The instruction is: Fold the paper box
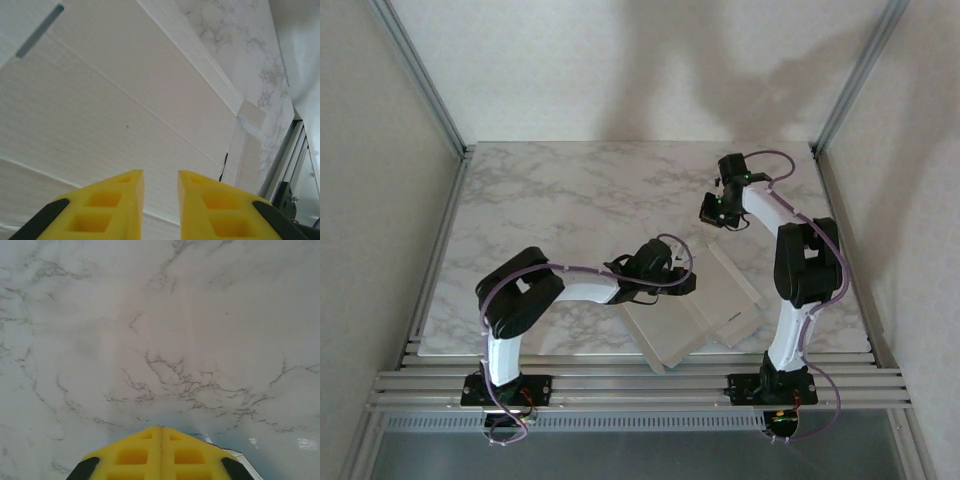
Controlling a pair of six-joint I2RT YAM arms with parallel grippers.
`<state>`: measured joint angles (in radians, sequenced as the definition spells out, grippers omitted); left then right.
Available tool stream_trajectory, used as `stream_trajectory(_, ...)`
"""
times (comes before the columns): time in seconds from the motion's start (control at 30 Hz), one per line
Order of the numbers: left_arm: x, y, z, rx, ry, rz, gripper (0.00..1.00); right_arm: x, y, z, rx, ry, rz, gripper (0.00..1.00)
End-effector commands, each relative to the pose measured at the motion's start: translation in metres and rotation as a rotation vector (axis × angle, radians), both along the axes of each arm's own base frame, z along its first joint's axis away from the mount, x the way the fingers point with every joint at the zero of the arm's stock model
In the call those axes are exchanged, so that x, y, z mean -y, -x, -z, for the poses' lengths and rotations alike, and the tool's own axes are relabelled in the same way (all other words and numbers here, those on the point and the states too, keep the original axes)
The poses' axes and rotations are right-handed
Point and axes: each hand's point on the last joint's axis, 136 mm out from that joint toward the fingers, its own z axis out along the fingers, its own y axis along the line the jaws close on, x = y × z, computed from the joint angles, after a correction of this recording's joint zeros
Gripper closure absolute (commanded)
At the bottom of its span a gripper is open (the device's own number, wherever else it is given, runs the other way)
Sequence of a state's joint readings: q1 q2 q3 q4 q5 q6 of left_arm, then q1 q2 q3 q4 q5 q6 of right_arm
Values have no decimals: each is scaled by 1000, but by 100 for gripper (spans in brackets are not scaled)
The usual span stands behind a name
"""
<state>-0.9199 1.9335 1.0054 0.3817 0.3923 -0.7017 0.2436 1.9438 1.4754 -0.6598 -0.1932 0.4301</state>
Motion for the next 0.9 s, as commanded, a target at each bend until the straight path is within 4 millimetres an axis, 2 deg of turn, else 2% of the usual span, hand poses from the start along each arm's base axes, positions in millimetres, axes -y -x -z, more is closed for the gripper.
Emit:
stream_trajectory(0.0, 0, 3, 16, -18, 15, -41, 76, 0, 6, 5, -37, 54, -35, 100)
stream_trajectory(0.17, -6, 8, 37, -33, -16, -46, 77, -3, 8, 15, -69, 79, -71, 100)
stream_trajectory(0.37, -10, 11, 52, -52, -45, -48, 77, -5, 9, 22, -95, 117, -104, 100)
stream_trajectory(0.63, -14, 13, 59, -62, -62, -56, 77, 8, 12, 25, -120, 203, -123, 100)
stream_trajectory(0.87, -14, 13, 61, -64, -65, -58, 78, 17, 26, 24, -131, 237, -136, 100)
